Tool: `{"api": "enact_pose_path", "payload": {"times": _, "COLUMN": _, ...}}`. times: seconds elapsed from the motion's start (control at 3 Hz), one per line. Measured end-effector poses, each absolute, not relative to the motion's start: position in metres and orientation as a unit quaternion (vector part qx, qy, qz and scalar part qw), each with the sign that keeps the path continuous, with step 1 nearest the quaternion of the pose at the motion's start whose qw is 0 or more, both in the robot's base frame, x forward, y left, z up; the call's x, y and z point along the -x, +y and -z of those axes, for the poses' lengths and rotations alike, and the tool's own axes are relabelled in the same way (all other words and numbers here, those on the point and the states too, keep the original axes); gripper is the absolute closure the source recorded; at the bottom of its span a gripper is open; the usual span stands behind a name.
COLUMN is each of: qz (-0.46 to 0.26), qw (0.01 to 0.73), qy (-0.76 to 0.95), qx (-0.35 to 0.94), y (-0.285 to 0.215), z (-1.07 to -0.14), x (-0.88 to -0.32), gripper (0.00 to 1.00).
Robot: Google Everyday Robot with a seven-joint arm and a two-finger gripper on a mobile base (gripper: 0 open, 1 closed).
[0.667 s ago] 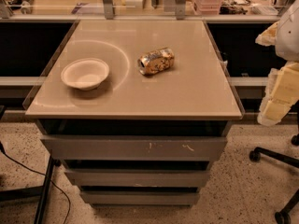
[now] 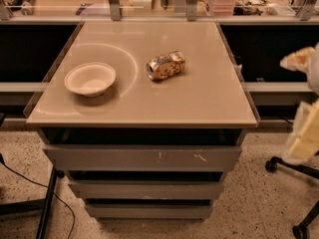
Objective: Open top drawer
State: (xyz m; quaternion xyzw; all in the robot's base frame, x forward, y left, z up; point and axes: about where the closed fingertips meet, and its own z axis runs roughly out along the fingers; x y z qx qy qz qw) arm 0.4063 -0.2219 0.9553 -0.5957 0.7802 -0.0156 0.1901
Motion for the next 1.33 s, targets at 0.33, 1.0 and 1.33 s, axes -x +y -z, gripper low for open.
{"api": "enact_pose_path", "payload": {"times": 0.33, "qz": -0.012, "qw": 0.245, "qy": 0.790, "qx": 0.562, "y": -0.228, "z": -0.923, "x": -0.365, "gripper": 0.00}}
{"api": "enact_pose_path", "payload": {"times": 1.0, "qz": -0.119, "qw": 0.317, "qy": 0.825, "qx": 0.453, "y": -0.233, "z": -0.785, "x": -0.323, "gripper": 0.00}}
{"api": "enact_pose_path", "payload": {"times": 1.33, "qz": -0.168, "qw": 0.326, "qy": 0.828, "qx": 0.424, "y": -0.226, "z": -0.728, "x": -0.330, "gripper": 0.00}}
